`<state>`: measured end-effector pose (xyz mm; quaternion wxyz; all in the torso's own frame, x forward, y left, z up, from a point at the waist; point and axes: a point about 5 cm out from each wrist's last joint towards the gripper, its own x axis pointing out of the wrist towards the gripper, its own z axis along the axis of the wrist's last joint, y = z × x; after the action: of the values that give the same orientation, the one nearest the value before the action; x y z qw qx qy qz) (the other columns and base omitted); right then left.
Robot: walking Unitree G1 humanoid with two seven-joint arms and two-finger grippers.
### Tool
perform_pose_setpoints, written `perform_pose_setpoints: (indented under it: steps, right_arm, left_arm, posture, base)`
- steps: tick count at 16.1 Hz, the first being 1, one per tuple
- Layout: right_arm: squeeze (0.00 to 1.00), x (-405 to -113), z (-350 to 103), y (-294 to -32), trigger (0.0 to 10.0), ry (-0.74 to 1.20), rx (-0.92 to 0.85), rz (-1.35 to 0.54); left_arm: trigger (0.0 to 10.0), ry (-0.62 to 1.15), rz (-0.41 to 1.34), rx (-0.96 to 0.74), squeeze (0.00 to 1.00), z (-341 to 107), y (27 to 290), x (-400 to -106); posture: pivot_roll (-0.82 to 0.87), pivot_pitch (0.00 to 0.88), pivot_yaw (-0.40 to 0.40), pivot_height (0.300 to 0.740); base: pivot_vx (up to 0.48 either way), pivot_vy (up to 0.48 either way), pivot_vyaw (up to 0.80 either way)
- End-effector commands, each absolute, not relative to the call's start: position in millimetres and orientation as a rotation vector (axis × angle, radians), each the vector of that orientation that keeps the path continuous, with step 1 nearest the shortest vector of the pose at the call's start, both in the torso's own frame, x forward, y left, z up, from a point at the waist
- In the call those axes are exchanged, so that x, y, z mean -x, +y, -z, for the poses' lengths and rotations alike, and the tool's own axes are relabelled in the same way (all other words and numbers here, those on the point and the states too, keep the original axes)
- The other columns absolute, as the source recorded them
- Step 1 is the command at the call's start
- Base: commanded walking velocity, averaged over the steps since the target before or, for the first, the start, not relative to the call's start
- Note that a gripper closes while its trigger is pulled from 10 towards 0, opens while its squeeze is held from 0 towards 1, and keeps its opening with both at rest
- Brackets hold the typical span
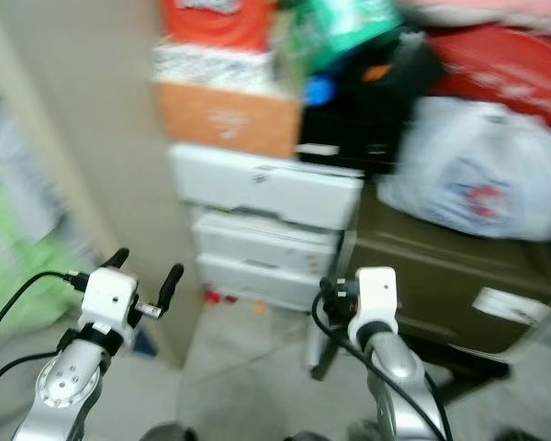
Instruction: Clean up the room
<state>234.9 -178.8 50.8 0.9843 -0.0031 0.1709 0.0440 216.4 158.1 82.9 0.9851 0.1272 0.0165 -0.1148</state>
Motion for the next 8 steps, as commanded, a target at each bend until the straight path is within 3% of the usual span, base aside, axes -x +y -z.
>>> perform_pose_setpoints:
  steps: [1, 8]
  right_arm:
    - [0.00, -237.9, -54.5, -175.8, 10.0, 0.329, 0.007, -0.105]
    - [0.00, -236.4, -42.7, -158.1, 10.0, 0.439, 0.076, -0.325]
  left_arm:
    - [10.0, 0.041, 0.239, -0.255, 0.00, -81.6, 157.3, -217.3]
    - [10.0, 0.054, 0.254, -0.266, 0.00, -77.6, 157.1, -211.4]
  posture:
    - [-0.05, 0.000, -0.045, 0.740]
    - [-0.05, 0.000, -0.040, 0.740]
  base:
    - [0.000, 0.000, 0.80]
    - [0.000, 0.000, 0.80]
